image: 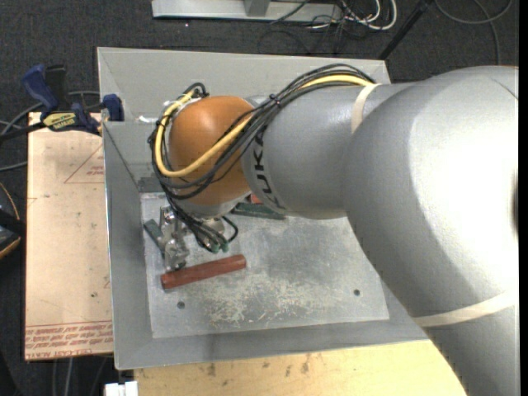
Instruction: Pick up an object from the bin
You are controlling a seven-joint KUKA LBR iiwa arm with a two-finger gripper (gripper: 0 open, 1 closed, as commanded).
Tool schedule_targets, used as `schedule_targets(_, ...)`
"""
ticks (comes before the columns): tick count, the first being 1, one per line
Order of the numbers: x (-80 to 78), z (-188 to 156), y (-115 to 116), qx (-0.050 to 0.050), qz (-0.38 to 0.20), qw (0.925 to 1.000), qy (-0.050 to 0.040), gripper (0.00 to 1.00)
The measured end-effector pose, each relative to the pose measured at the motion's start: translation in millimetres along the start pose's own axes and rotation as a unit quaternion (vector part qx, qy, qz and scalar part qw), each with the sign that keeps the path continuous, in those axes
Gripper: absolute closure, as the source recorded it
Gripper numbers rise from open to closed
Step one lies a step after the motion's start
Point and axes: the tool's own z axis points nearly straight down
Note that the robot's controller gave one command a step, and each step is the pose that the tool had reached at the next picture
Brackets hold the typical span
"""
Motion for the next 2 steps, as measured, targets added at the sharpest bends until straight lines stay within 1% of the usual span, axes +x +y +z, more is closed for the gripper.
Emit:
schedule_targets(1,9.2,-146.9,0.6,0.000,-0.091,0.9958,0.0057,1.00)
schedule_targets(2,10.2,-145.0,0.5,0.000,-0.091,0.9958,0.0078,1.00)
